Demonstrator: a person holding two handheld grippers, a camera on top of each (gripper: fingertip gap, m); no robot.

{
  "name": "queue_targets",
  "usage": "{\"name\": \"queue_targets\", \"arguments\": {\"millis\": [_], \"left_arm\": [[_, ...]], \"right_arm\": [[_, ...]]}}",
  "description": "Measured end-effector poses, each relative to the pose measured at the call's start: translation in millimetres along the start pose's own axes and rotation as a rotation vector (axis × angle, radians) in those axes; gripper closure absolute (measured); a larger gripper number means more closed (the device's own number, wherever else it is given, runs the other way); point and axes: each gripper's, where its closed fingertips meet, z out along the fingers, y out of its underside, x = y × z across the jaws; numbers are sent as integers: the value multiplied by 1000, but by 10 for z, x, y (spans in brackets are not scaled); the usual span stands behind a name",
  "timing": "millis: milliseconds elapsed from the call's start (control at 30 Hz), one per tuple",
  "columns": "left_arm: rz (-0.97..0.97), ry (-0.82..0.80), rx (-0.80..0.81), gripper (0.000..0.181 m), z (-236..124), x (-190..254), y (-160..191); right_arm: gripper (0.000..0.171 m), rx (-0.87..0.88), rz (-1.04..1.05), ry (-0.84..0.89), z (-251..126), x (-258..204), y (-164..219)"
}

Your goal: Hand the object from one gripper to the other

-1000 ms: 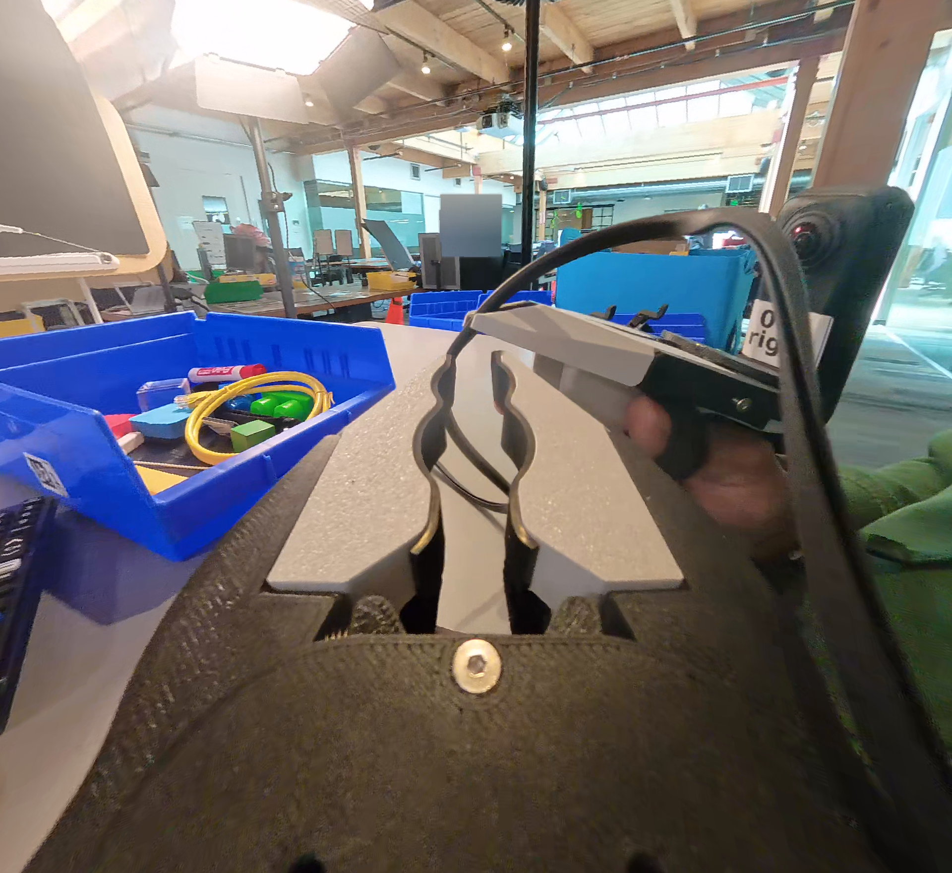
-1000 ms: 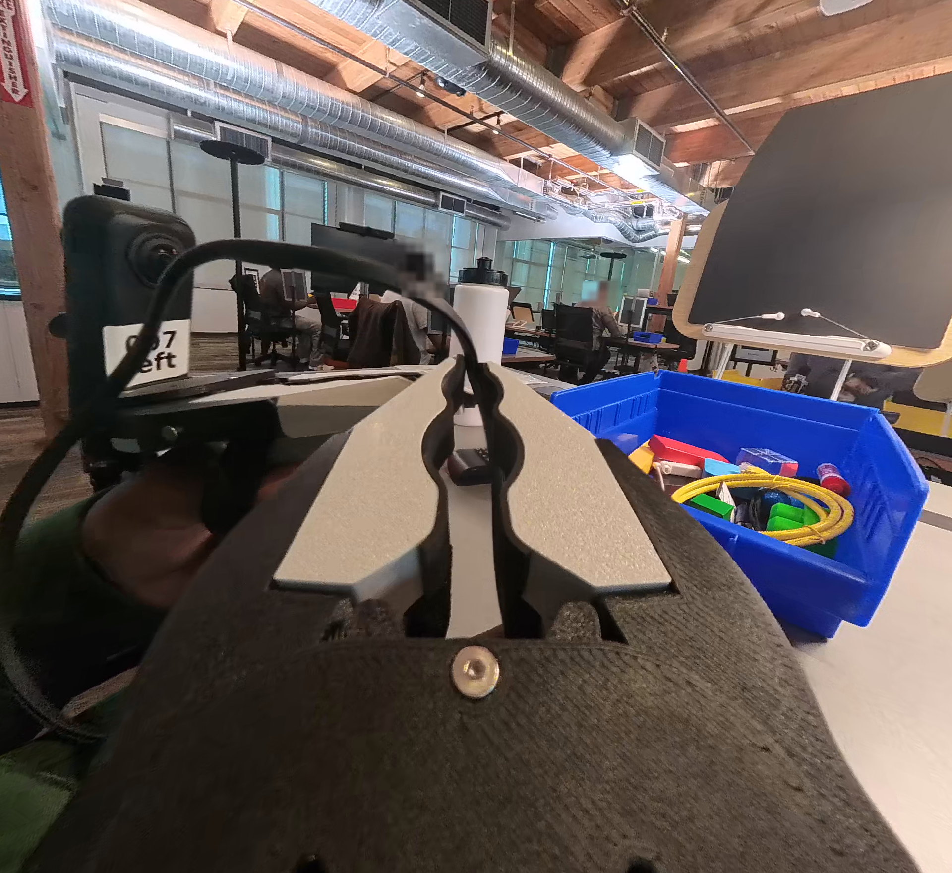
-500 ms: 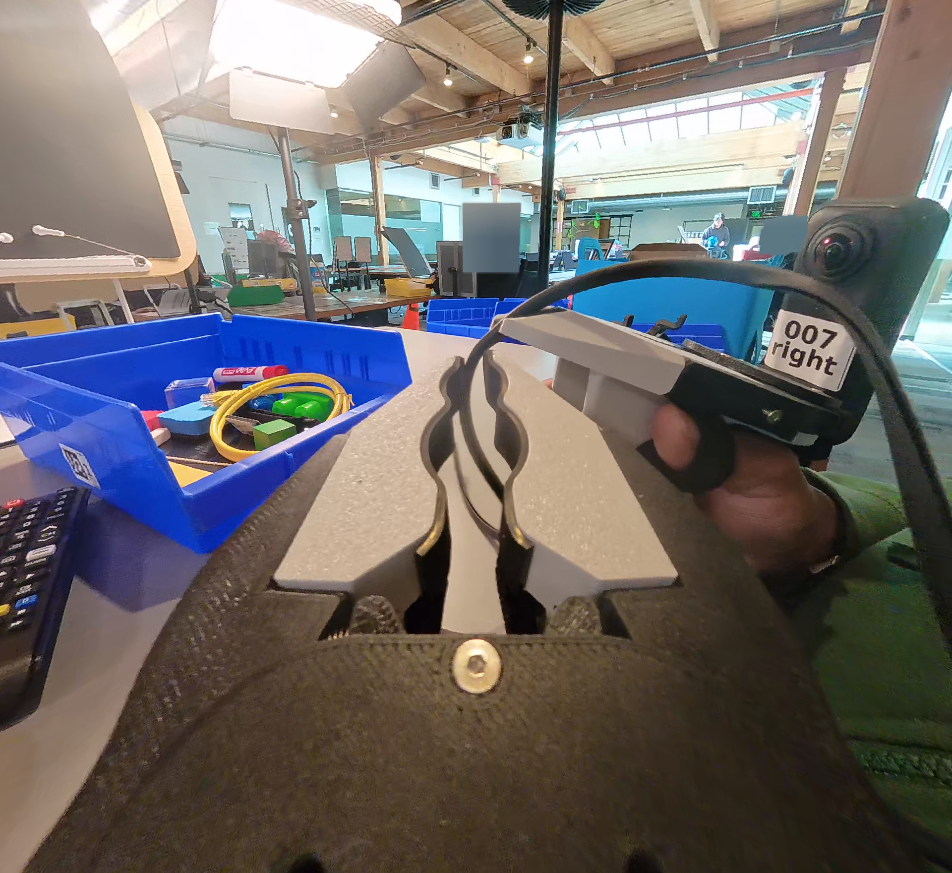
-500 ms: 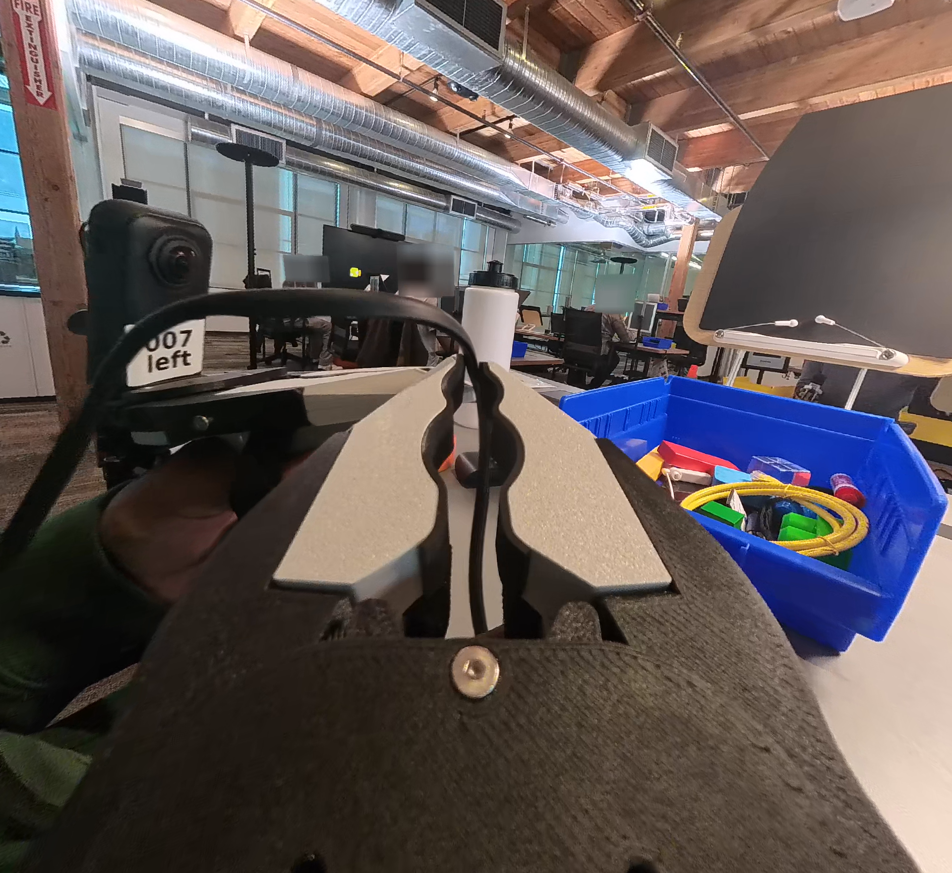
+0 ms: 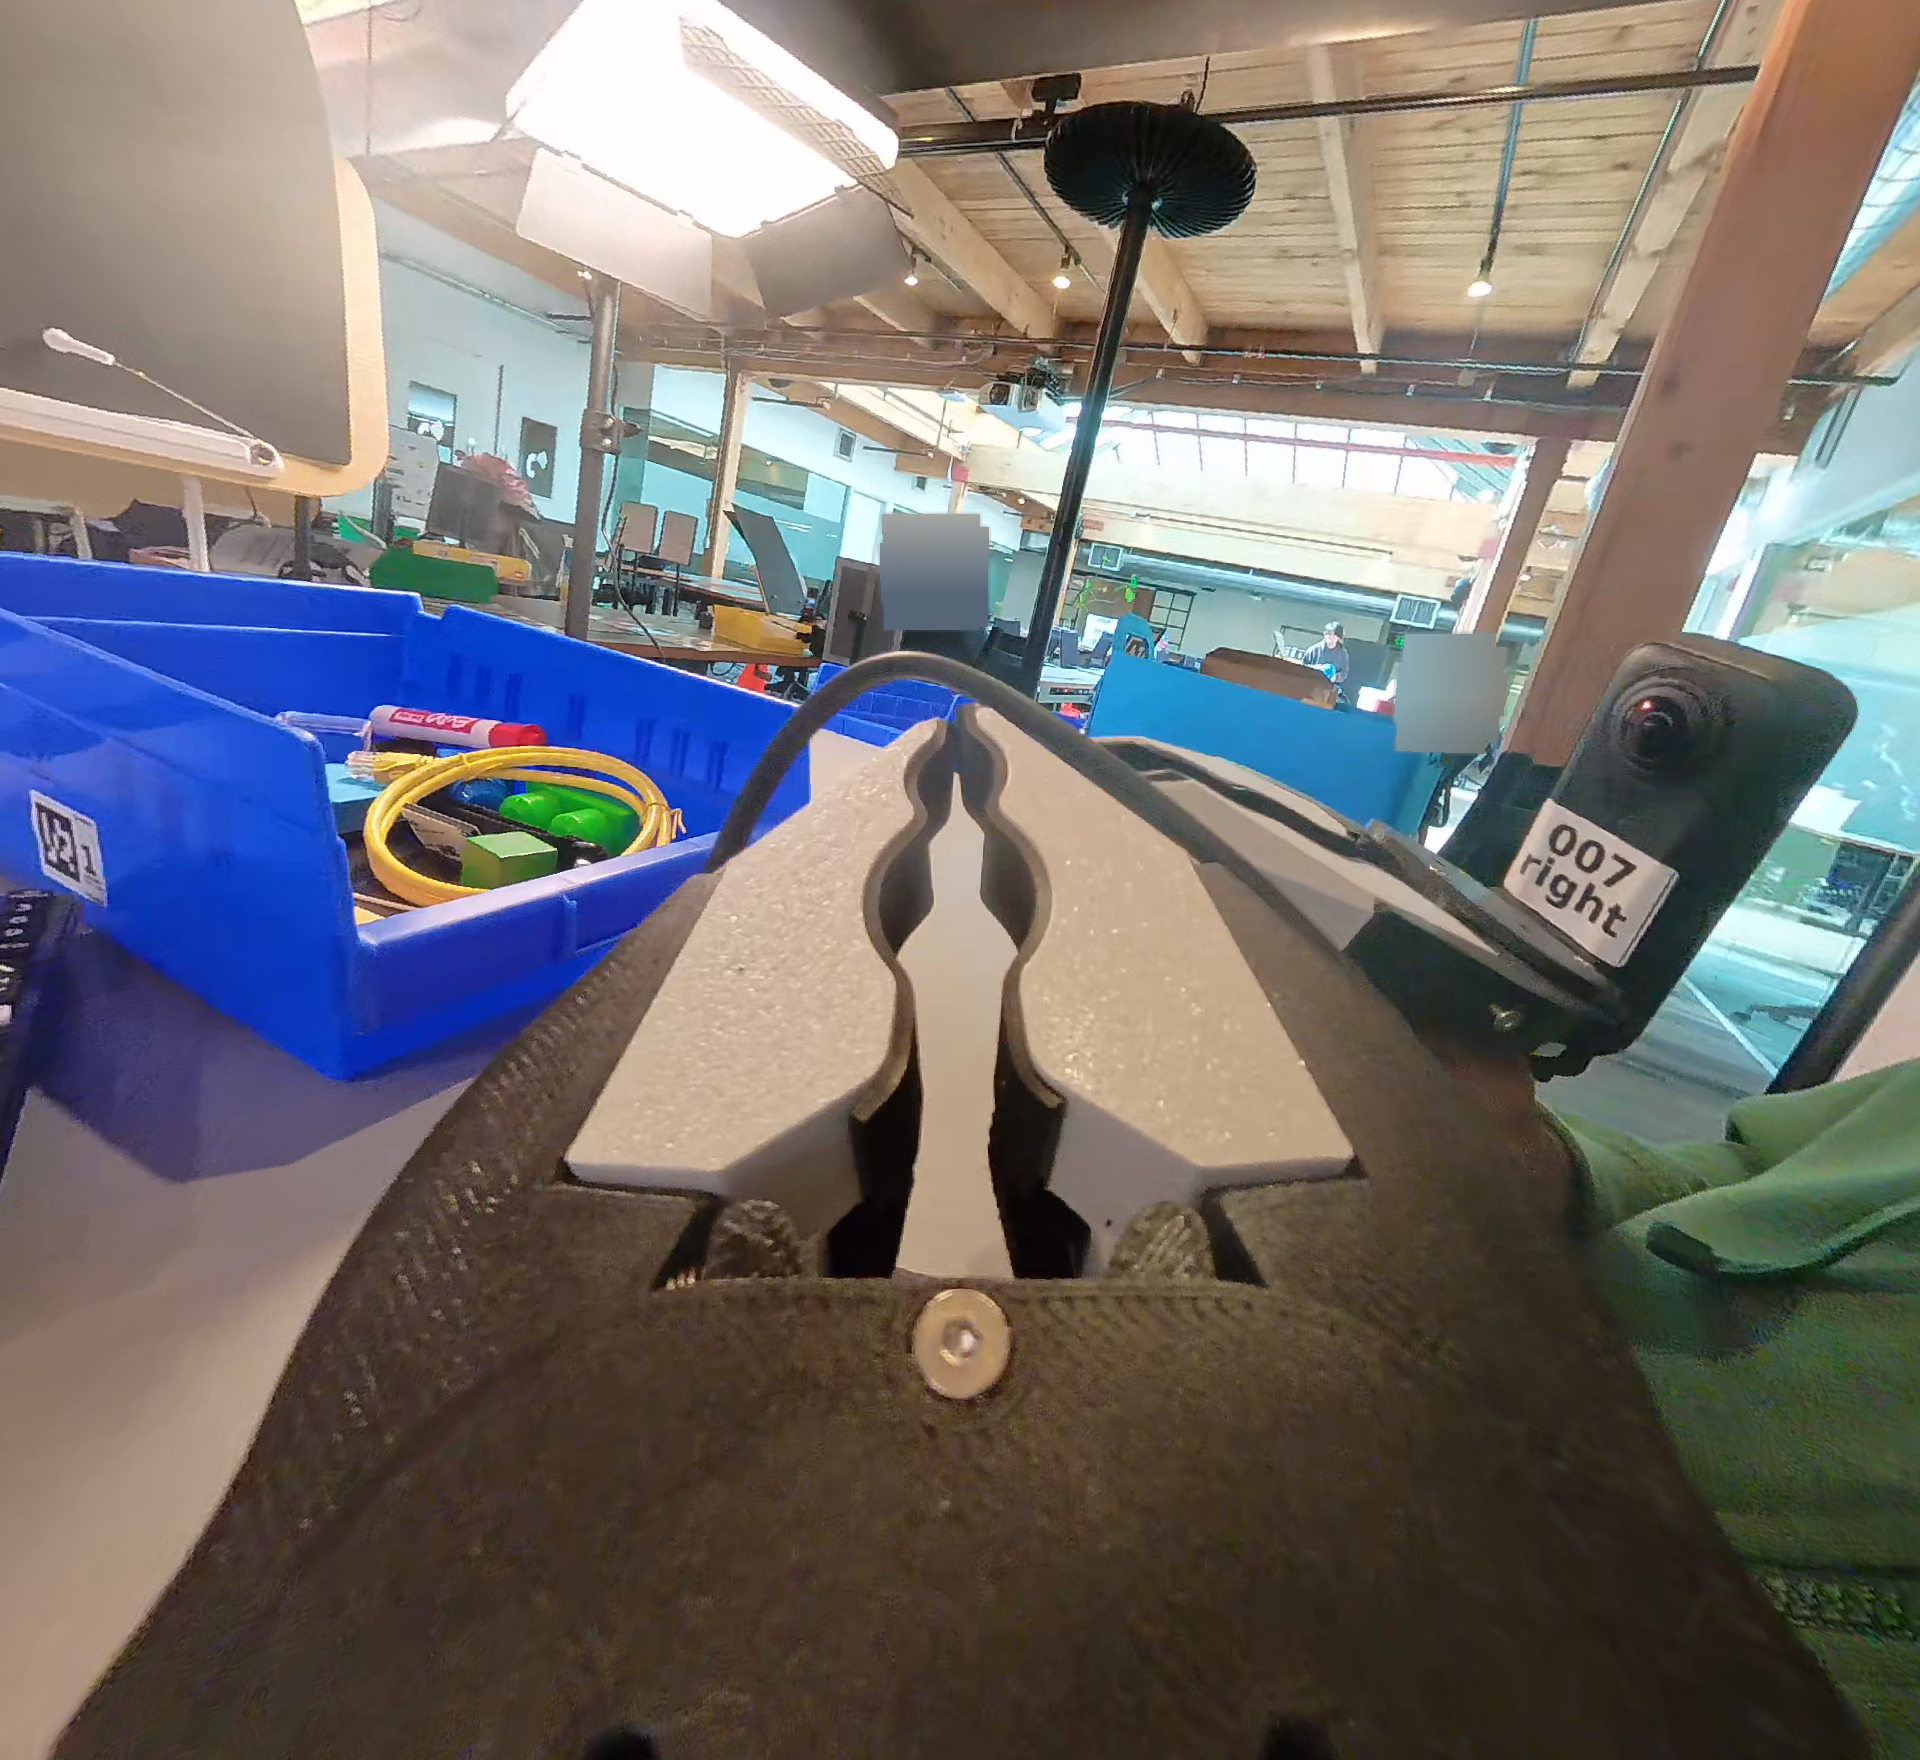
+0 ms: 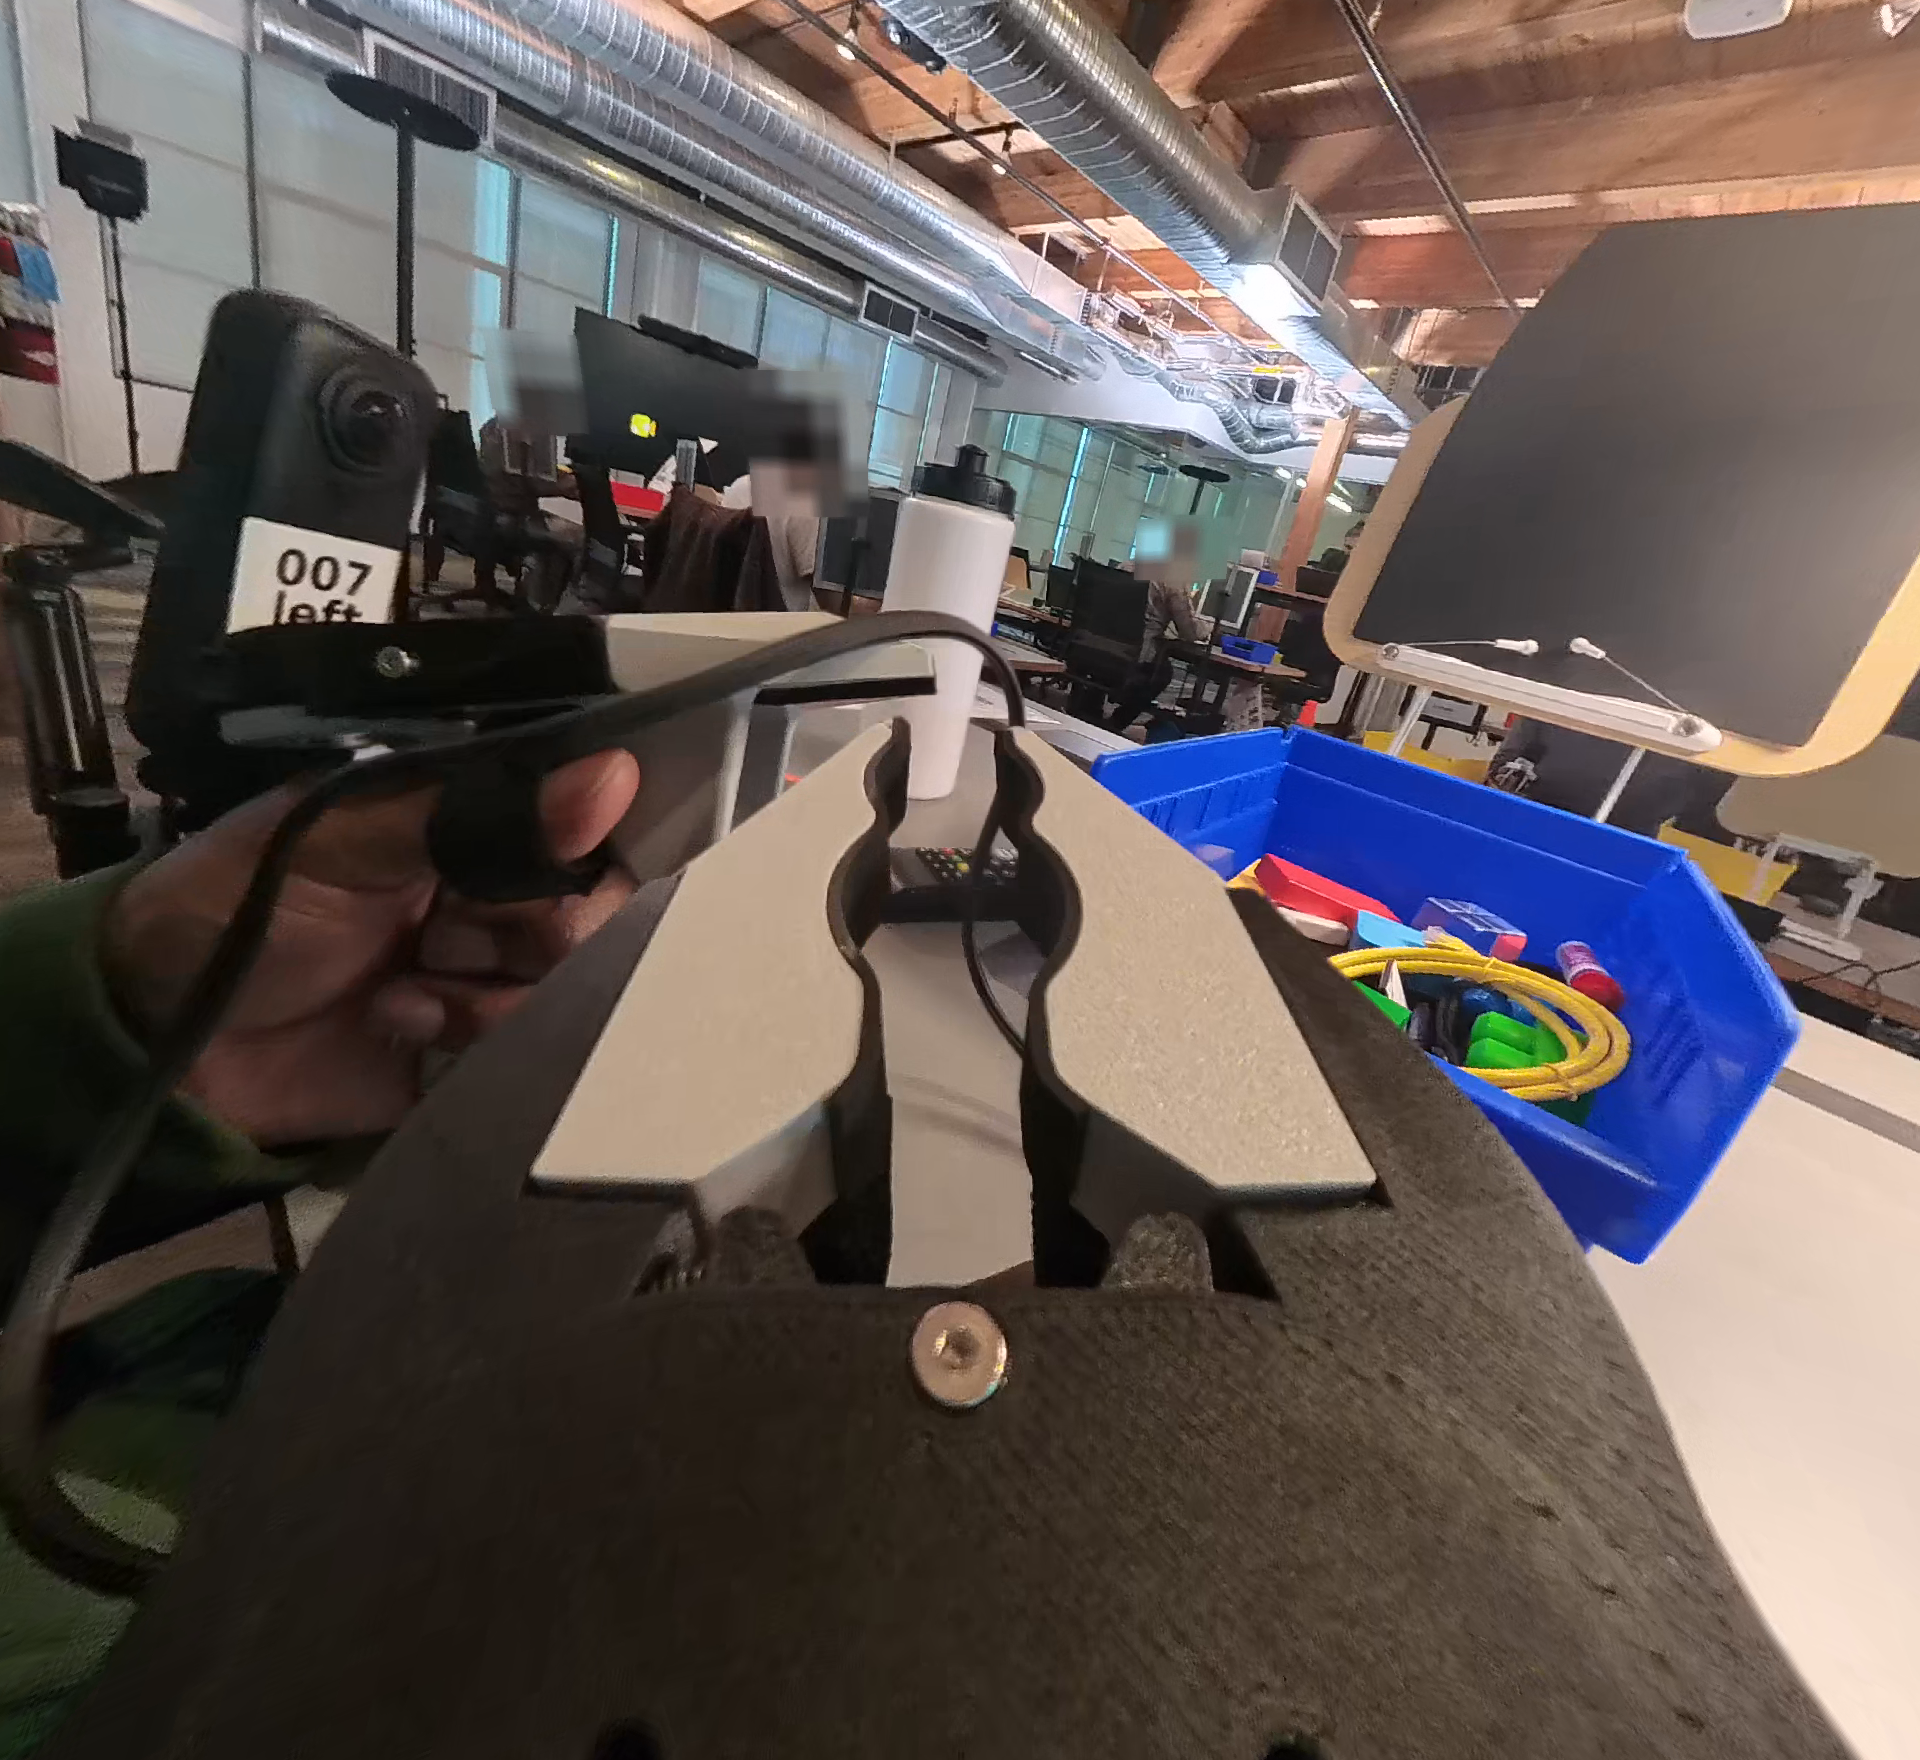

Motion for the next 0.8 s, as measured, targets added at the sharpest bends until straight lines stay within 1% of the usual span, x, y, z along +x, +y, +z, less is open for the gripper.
{"name": "queue_targets", "arguments": {"millis": [133, 333, 500, 567, 667, 800], "left_arm": [[12, 21, -7, 181, 11, 48, 16], [-8, 7, 4, 181, -3, 5, -6], [-3, -78, 10, 181, -62, -198, -91], [33, -127, 34, 181, -138, -312, -235], [48, -178, 127, 181, -313, -492, -577], [98, -335, 180, 181, -600, -977, -900]], "right_arm": [[154, -7, -32, 3, 4, -22, 10], [154, -2, -29, 9, -2, -11, 3], [155, -2, -32, 8, -3, -16, 2], [155, -5, -33, 7, 1, -19, 6], [155, -10, -35, 5, 8, -25, 13], [155, -15, -37, 3, 12, -30, 20]]}}
